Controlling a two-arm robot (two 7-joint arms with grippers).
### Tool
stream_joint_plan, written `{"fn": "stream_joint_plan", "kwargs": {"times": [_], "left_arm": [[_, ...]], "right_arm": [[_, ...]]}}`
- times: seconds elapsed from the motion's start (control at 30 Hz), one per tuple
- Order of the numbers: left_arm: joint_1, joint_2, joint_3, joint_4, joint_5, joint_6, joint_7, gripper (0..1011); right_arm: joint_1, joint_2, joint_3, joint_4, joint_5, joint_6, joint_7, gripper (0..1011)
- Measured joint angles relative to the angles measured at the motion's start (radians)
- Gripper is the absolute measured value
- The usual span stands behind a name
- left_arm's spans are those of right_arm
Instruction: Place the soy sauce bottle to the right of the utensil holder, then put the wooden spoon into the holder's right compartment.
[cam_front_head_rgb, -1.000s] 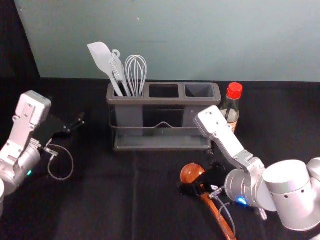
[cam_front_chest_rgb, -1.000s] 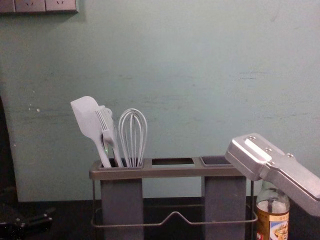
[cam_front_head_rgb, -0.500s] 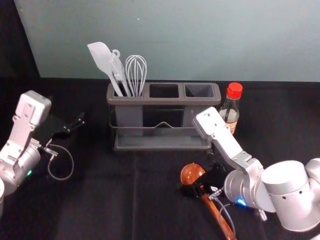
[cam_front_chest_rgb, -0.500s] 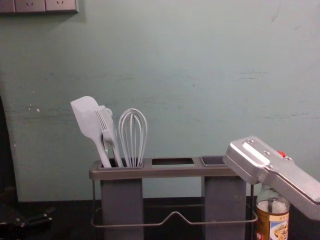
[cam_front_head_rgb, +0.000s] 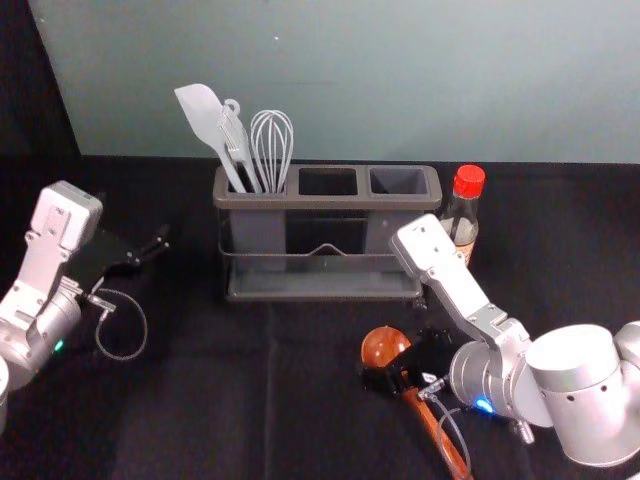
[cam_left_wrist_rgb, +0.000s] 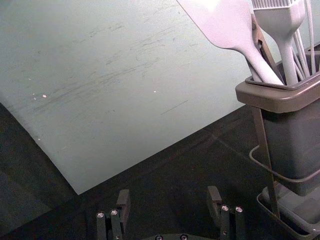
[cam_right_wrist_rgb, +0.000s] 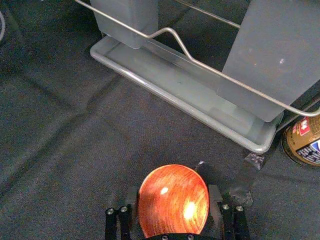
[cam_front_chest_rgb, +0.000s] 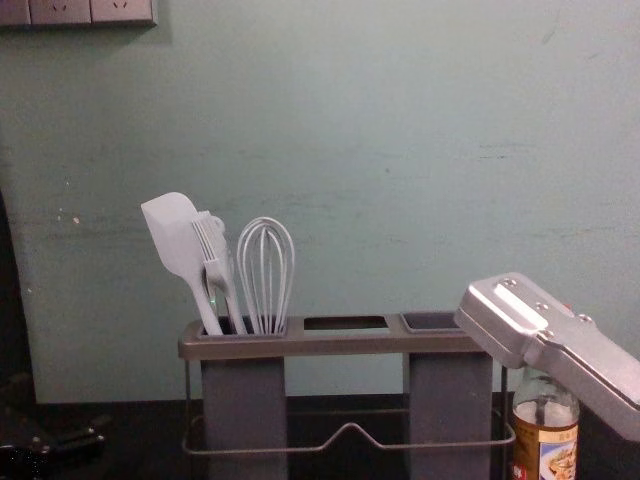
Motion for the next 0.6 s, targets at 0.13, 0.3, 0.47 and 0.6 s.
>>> {"fn": "stream_joint_plan", "kwargs": {"times": [0.13,0.3,0.47,0.6], "left_arm": [[0.0,0.0,0.0,0.0,0.0,0.0,0.0,1005],[0.0,0.0,0.0,0.0,0.0,0.0,0.0,1005],[0.0,0.0,0.0,0.0,0.0,0.0,0.0,1005],[0.0,0.0,0.0,0.0,0.0,0.0,0.0,1005]], "right_arm": [[-0.004,-0.008,0.005,0.003,-0.007,0.0,0.002,841],[-0.012,-0.011,0.013,-0.011,-0.017,0.004,0.008,840],[-0.033,-0.005,0.032,-0.07,-0.024,0.005,0.015,840],[-0.056,0.004,0.054,-0.125,-0.026,-0.002,0.023,840]]}}
